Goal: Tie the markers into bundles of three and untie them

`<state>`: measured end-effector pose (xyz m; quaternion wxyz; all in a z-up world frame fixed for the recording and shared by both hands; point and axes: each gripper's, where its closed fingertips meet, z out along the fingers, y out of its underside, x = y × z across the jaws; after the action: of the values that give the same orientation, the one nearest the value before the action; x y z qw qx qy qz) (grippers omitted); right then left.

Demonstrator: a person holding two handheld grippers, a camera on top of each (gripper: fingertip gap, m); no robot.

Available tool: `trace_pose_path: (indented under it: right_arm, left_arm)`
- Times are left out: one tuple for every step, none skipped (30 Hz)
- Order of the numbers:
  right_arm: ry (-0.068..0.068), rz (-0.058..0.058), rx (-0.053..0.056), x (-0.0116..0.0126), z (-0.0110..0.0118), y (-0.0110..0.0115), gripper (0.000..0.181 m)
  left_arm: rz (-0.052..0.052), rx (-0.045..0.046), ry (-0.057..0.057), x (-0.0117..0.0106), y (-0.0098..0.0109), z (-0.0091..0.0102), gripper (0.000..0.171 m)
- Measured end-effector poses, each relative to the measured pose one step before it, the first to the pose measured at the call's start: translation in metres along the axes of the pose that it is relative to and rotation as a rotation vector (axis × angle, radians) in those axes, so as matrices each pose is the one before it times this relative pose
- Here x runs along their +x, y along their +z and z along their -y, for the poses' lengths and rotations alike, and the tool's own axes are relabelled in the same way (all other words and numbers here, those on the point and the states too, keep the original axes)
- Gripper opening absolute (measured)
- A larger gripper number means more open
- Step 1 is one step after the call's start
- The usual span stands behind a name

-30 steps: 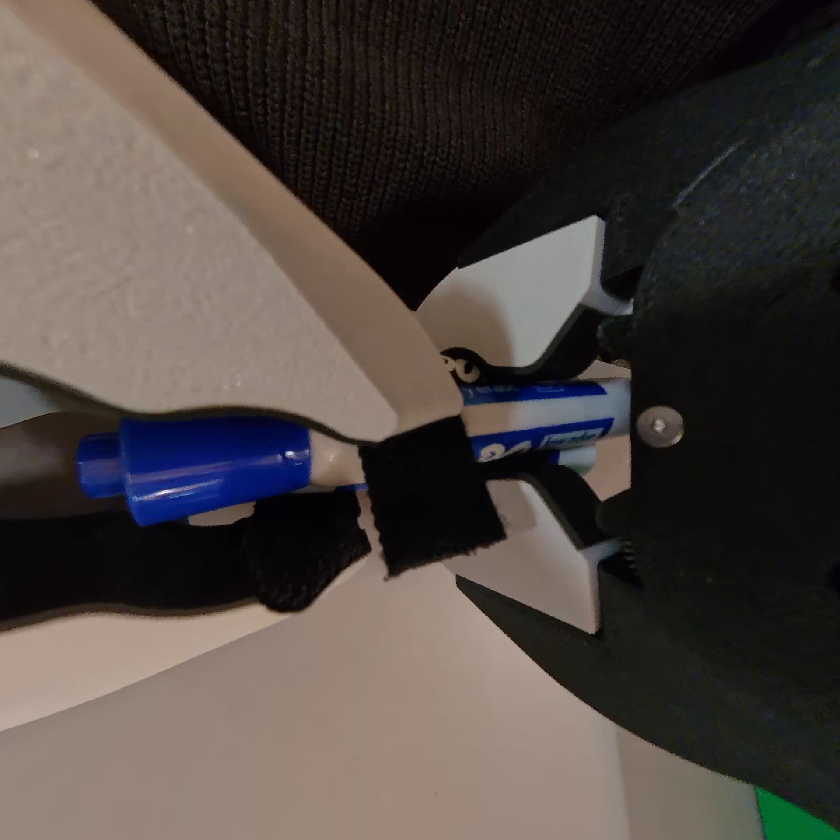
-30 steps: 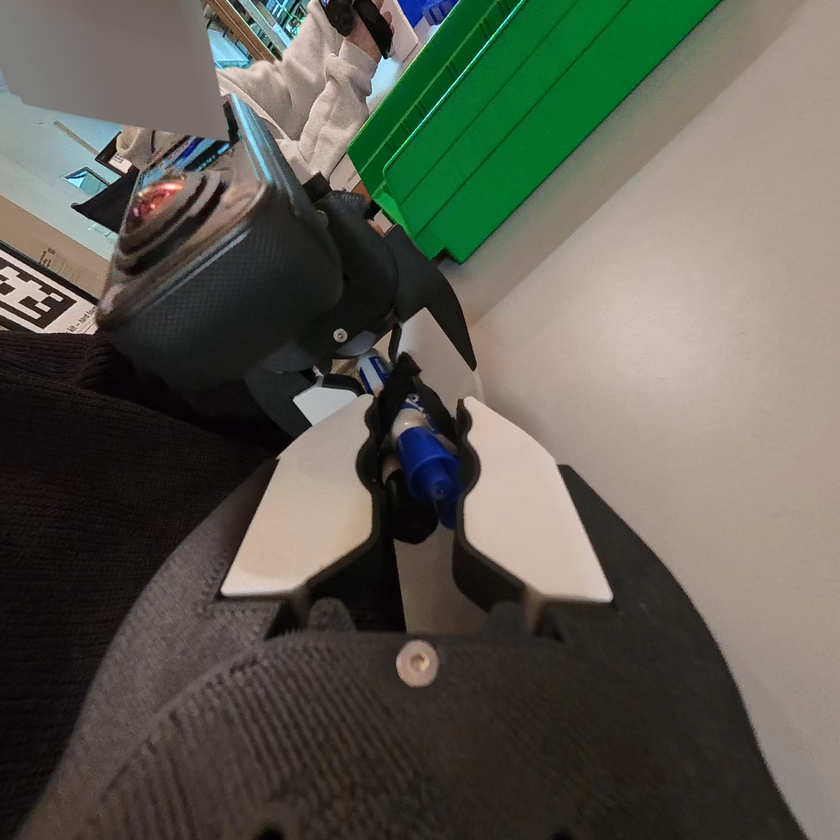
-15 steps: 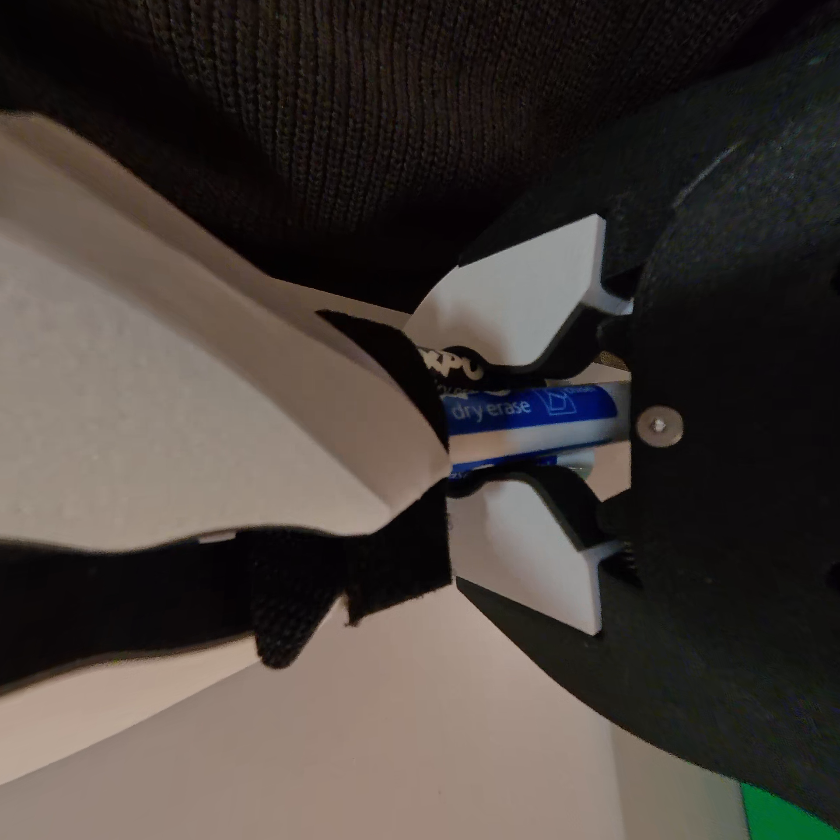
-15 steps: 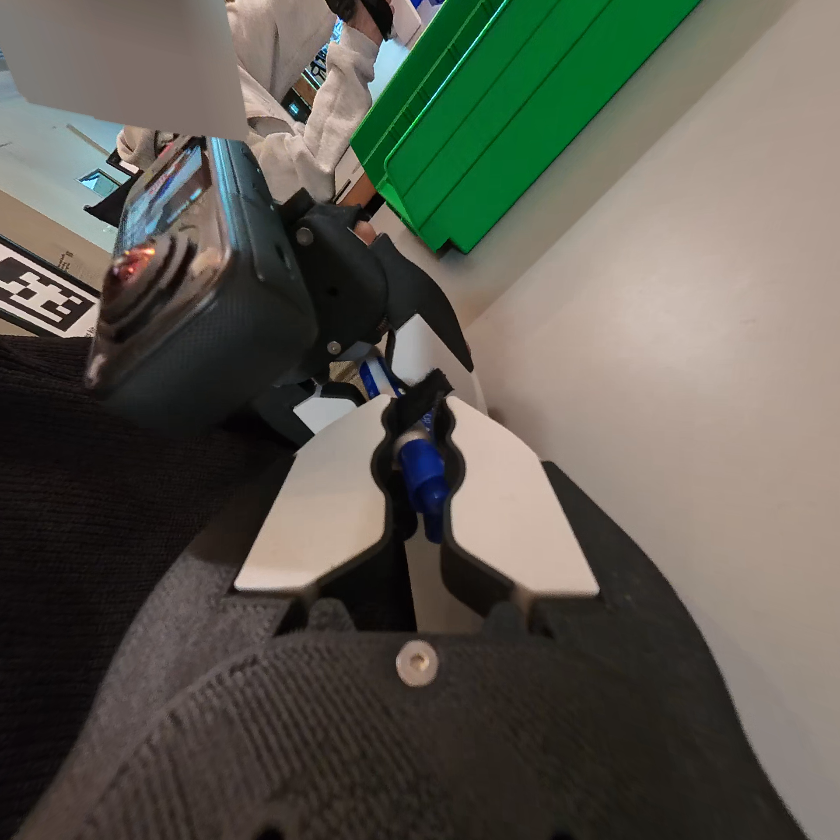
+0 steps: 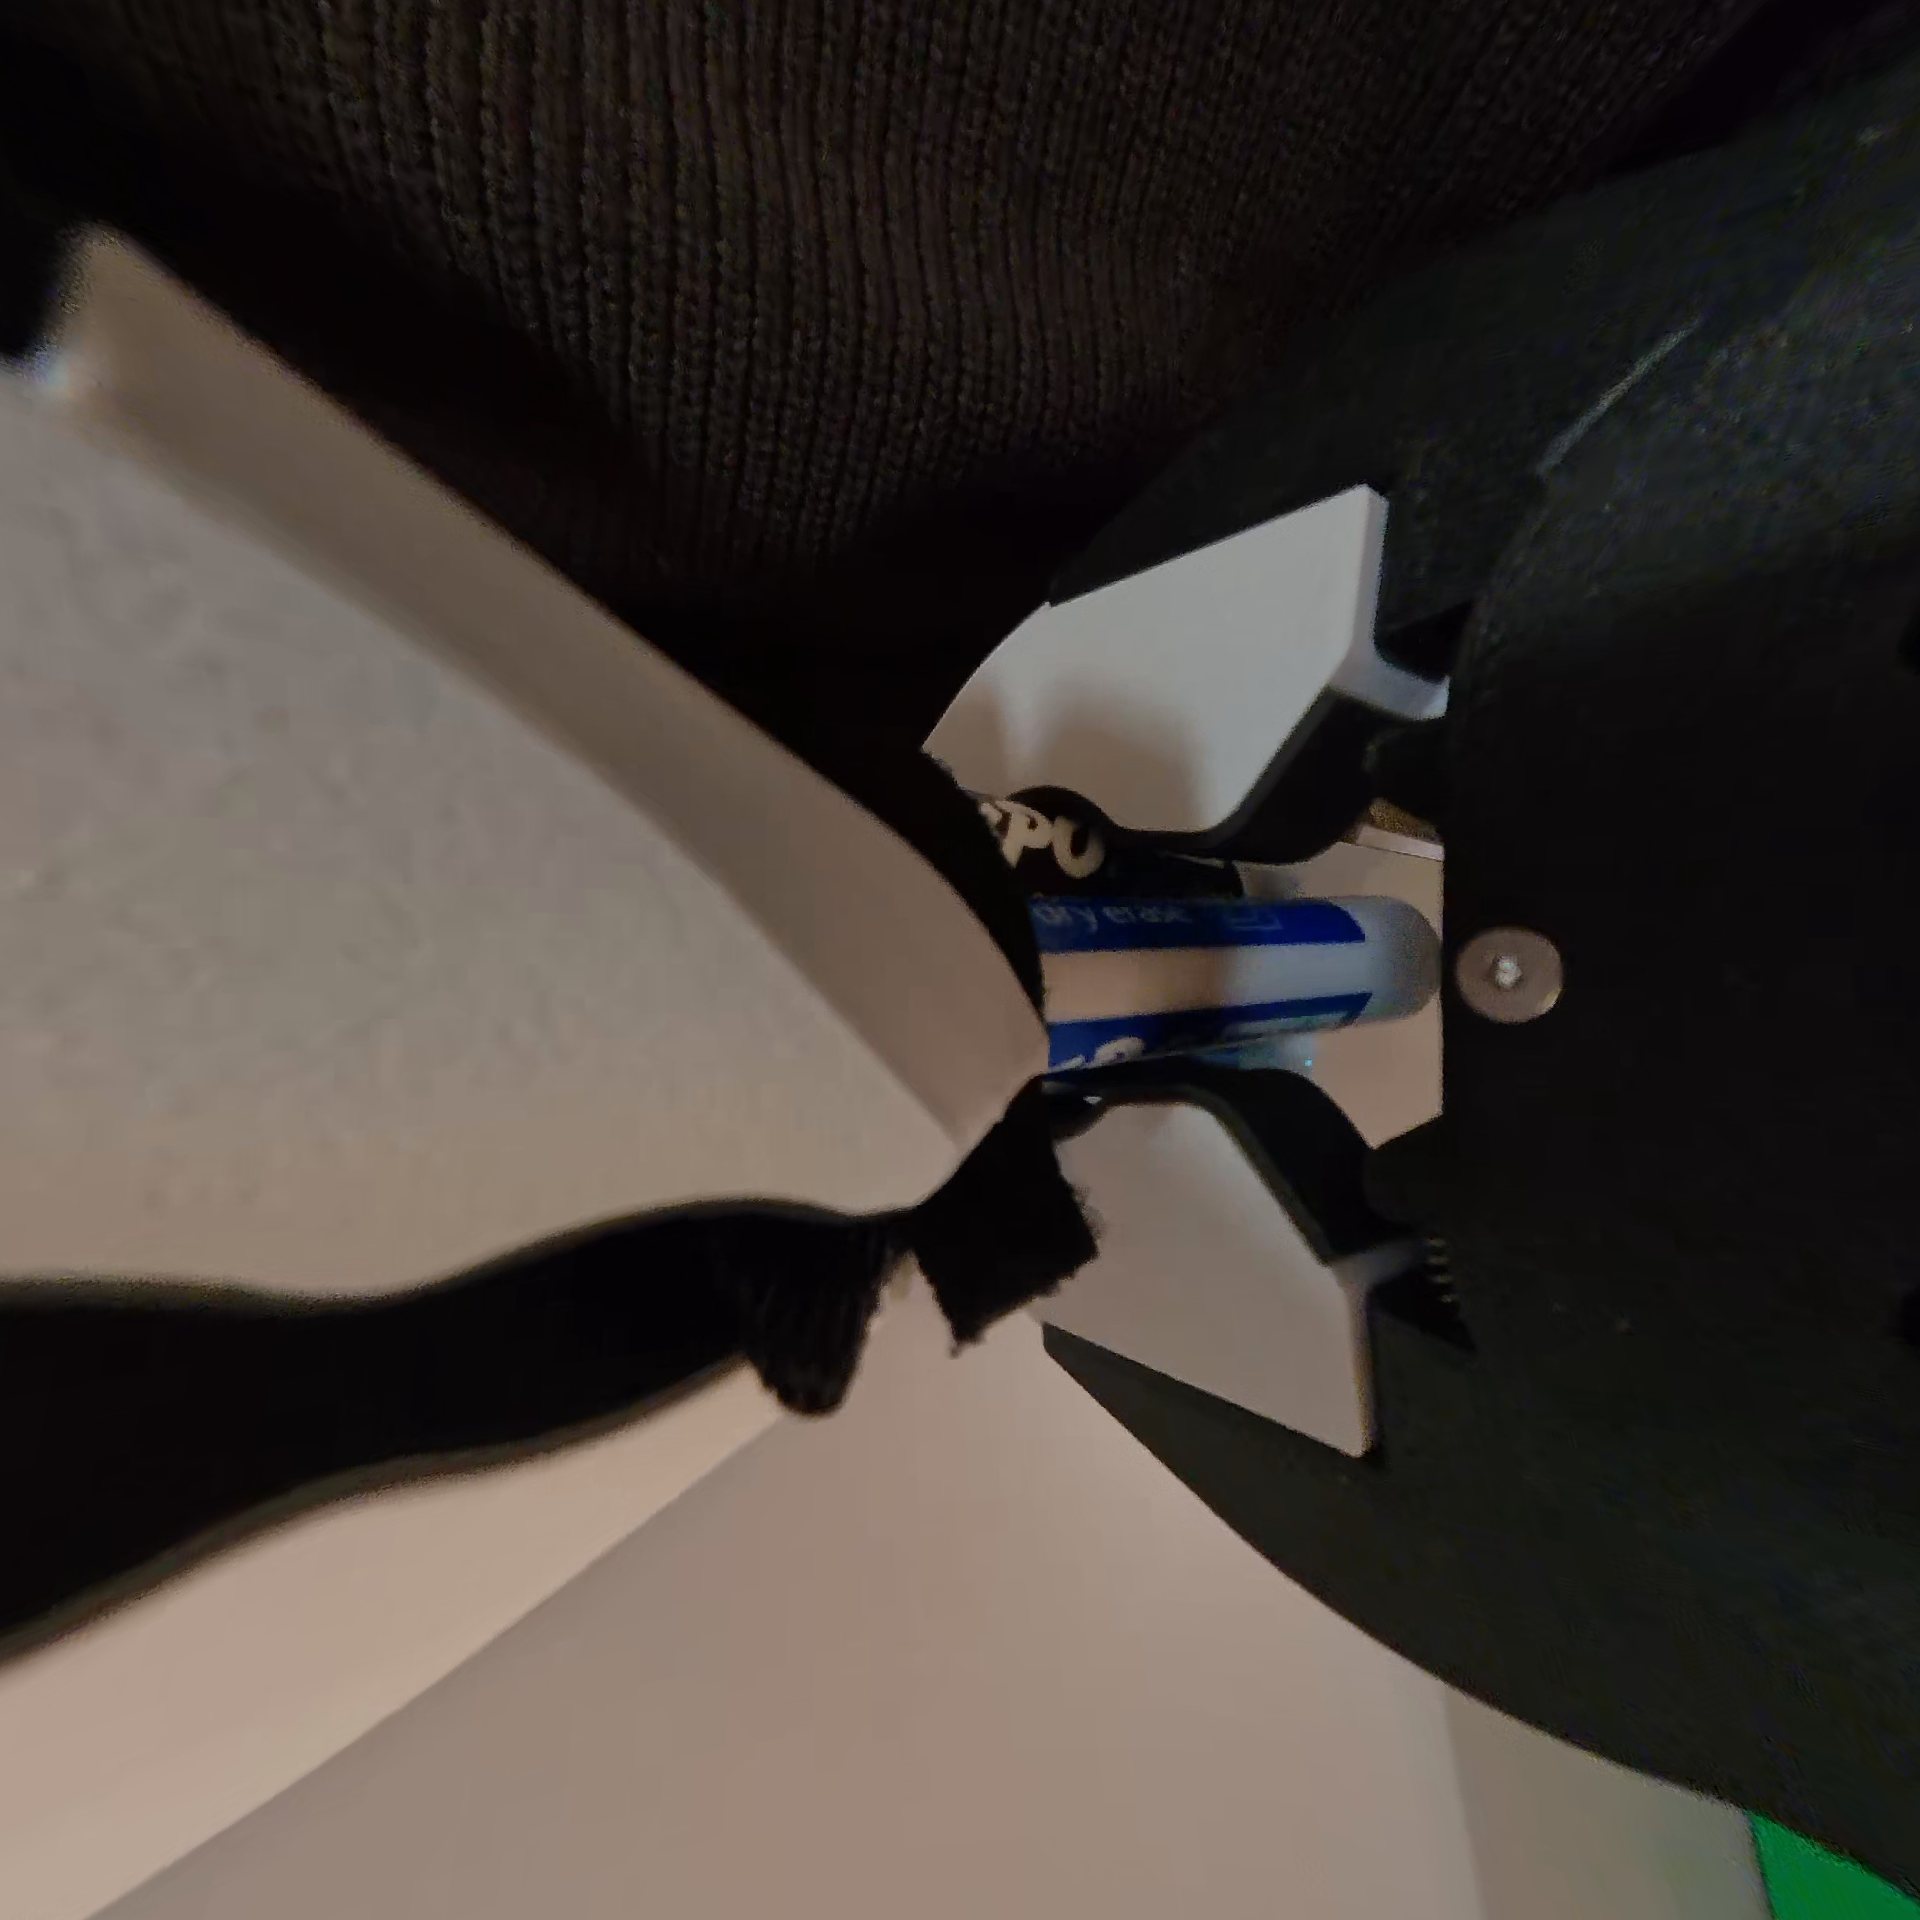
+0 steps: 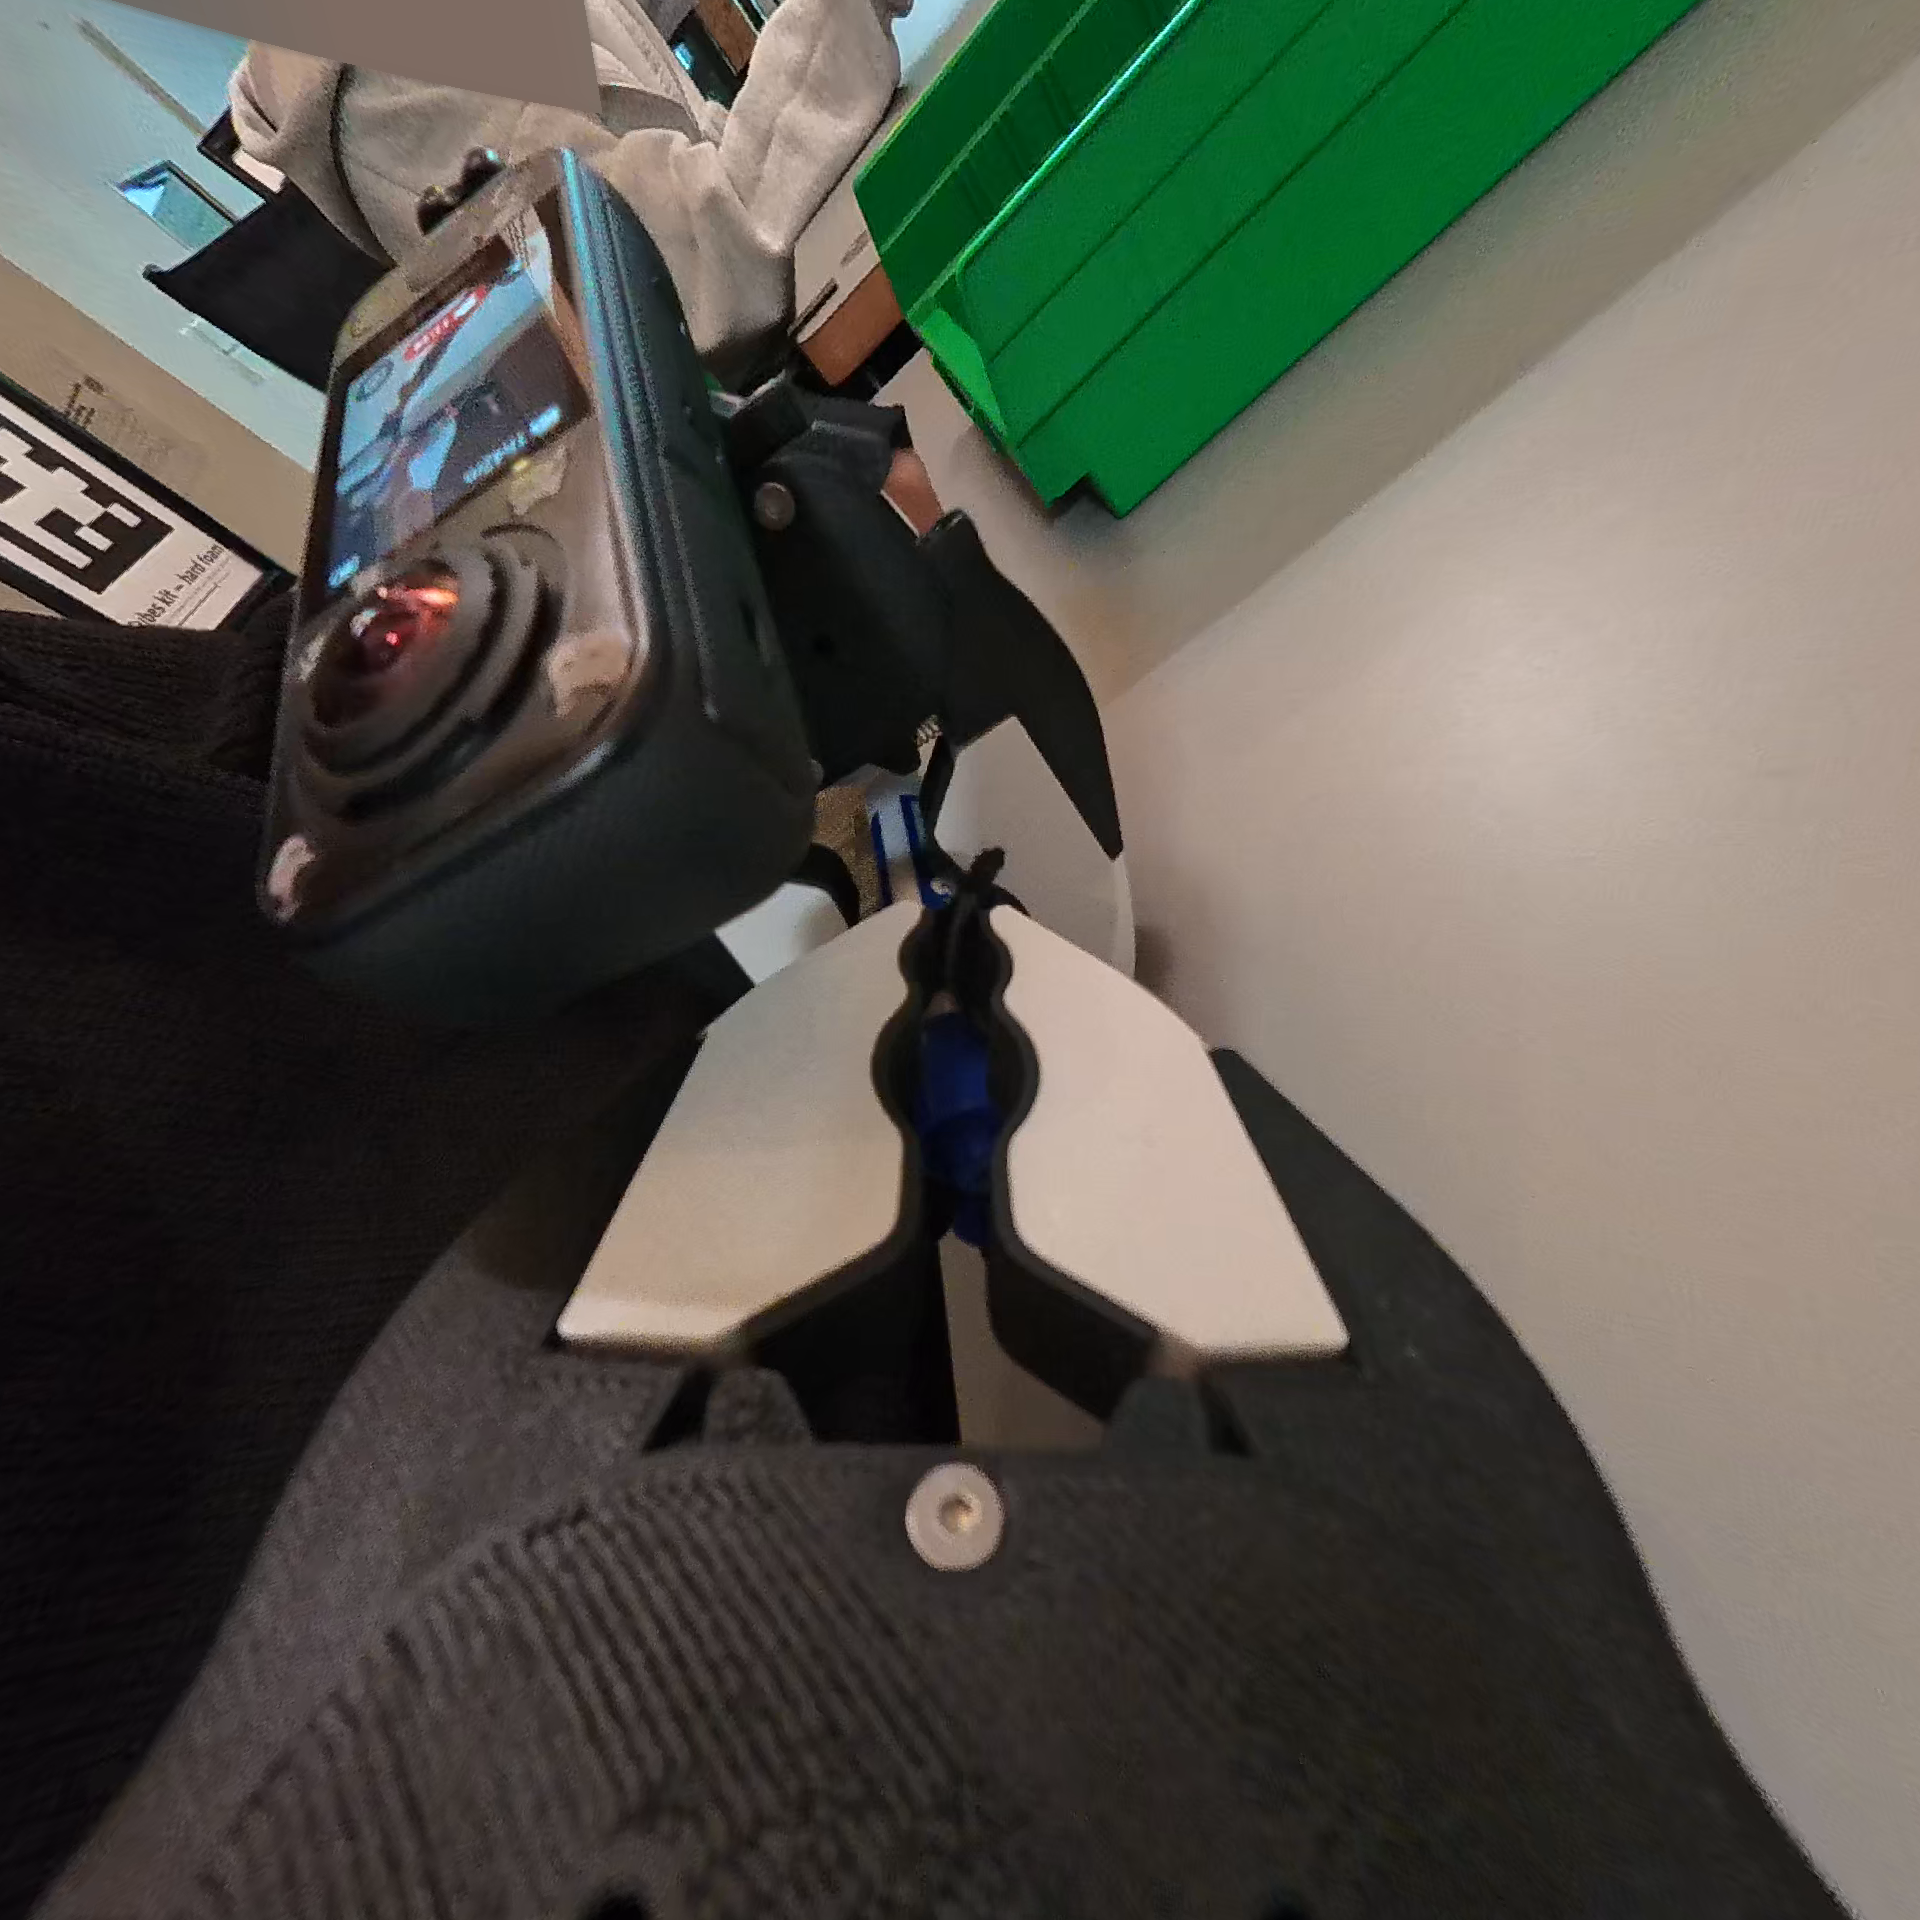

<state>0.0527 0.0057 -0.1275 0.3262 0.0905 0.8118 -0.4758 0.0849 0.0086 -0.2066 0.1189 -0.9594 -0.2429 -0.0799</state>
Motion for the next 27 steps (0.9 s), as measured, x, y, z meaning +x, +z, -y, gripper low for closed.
trace_pose_path:
  right_arm:
    - [-0.0049, -0.0148, 0.0196, 0.00149, 0.00129, -0.00020, 0.008]
    - [-0.0100, -0.0297, 0.0267, 0.00312, 0.00240, -0.00070, 0.009]
    - [-0.0097, -0.0289, 0.0137, 0.00301, 0.00148, -0.00090, 0.013]
    - [-0.0085, -0.0244, -0.0002, 0.00302, 0.00060, -0.00098, 0.023]
    - [-0.0082, -0.0125, -0.0002, 0.00212, 0.00055, -0.00124, 0.033]
    - [0.0001, -0.0022, 0.0080, 0.00122, 0.00145, -0.00169, 0.037]
    - [0.0110, 0.0015, 0.0131, 0.00117, 0.00194, -0.00192, 0.040]
    - [0.0161, 0.0038, 0.0128, 0.00138, 0.00200, -0.00214, 0.042]
    - [0.0161, -0.0016, 0.0119, 0.00224, 0.00177, -0.00236, 0.043]
    - [0.0137, -0.0099, 0.0144, 0.00362, 0.00206, -0.00268, 0.044]
    - [0.0123, -0.0118, 0.0156, 0.00400, 0.00223, -0.00275, 0.045]
    - [0.0112, -0.0107, 0.0102, 0.00386, 0.00156, -0.00239, 0.044]
    - [0.0092, -0.0178, 0.0038, 0.00476, 0.00066, -0.00177, 0.044]
    - [0.0028, -0.0240, 0.0004, 0.00525, -0.00001, -0.00109, 0.044]
    - [-0.0064, -0.0157, -0.0040, 0.00346, -0.00088, -0.00045, 0.044]
    - [-0.0106, -0.0139, -0.0116, 0.00221, -0.00188, 0.00007, 0.045]
    - [-0.0170, -0.0107, -0.0132, 0.00098, -0.00204, 0.00034, 0.046]
    - [-0.0260, -0.0089, -0.0111, -0.00015, -0.00179, 0.00044, 0.046]
    - [-0.0348, -0.0111, -0.0149, -0.00043, -0.00239, 0.00054, 0.046]
    - [-0.0447, -0.0136, -0.0180, -0.00066, -0.00283, 0.00079, 0.047]
    - [-0.0535, -0.0174, -0.0190, -0.00065, -0.00297, 0.00114, 0.047]
    - [-0.0598, -0.0238, -0.0204, -0.00027, -0.00302, 0.00152, 0.047]
    - [-0.0646, -0.0244, -0.0223, -0.00043, -0.00304, 0.00185, 0.047]
    - [-0.0609, -0.0190, -0.0222, -0.00143, -0.00323, 0.00217, 0.048]
    - [-0.0465, -0.0152, -0.0210, -0.00168, -0.00299, 0.00259, 0.049]
    - [-0.0296, -0.0100, -0.0154, -0.00218, -0.00215, 0.00301, 0.049]
    - [-0.0135, -0.0046, -0.0095, -0.00252, -0.00110, 0.00312, 0.049]
  left_arm:
    - [0.0144, -0.00229, -0.0033, -0.00220, -0.00008, -0.00027, 0.048]
    - [0.0057, 0.00582, -0.0104, -0.00200, -0.00106, 0.00063, 0.047]
    - [-0.0039, 0.01097, -0.0089, -0.00056, -0.00132, 0.00100, 0.047]
    - [0.0026, 0.00976, -0.0073, -0.00141, -0.00155, 0.00062, 0.047]
    - [0.0063, 0.00133, -0.0068, -0.00180, -0.00123, -0.00070, 0.047]
    - [0.0081, -0.00408, -0.0036, -0.00188, -0.00081, -0.00141, 0.047]
    - [0.0064, -0.00118, -0.0034, -0.00157, -0.00077, -0.00105, 0.047]
    - [0.0035, 0.00360, -0.0035, -0.00121, -0.00089, -0.00013, 0.041]
    - [0.0207, 0.01004, -0.0056, -0.00362, -0.00152, 0.00087, 0.029]
    - [0.0192, 0.00316, -0.0113, -0.00402, -0.00099, 0.00003, 0.024]
    - [0.0087, -0.00009, -0.0097, -0.00256, -0.00048, -0.00072, 0.023]
    - [-0.0016, 0.00716, -0.0041, -0.00077, -0.00023, 0.00027, 0.021]
    - [-0.0014, 0.00622, -0.0048, -0.00092, 0.00011, 0.00026, 0.022]
    - [-0.0055, 0.00149, -0.0065, -0.00061, 0.00076, -0.00032, 0.022]
    - [-0.0042, -0.00018, -0.0059, -0.00091, 0.00121, -0.00066, 0.022]
    - [-0.0018, -0.00075, -0.0068, -0.00135, 0.00142, -0.00081, 0.022]
    - [0.0000, -0.00121, -0.0066, -0.00124, 0.00103, -0.00086, 0.022]
    - [-0.0012, 0.00055, -0.0038, -0.00069, 0.00040, -0.00028, 0.023]
    - [0.0019, 0.00148, -0.0006, -0.00049, -0.00010, -0.00004, 0.023]
    - [0.0047, 0.00098, 0.0001, -0.00072, -0.00025, 0.00017, 0.023]
    - [0.0026, -0.00022, 0.0003, -0.00031, 0.00001, 0.00005, 0.023]
    - [-0.0005, -0.00031, 0.0002, 0.00023, 0.00013, 0.00004, 0.023]
    - [-0.0013, -0.00020, -0.0005, 0.00008, 0.00028, -0.00003, 0.023]
    - [-0.0014, -0.00133, -0.0010, 0.00016, 0.00041, -0.00015, 0.023]
    - [0.0003, -0.00075, -0.0004, -0.00010, 0.00036, -0.00005, 0.023]
    - [0.0011, -0.00177, -0.0008, -0.00019, 0.00038, -0.00020, 0.023]
    - [0.0017, -0.00251, -0.0008, -0.00013, 0.00036, -0.00028, 0.023]
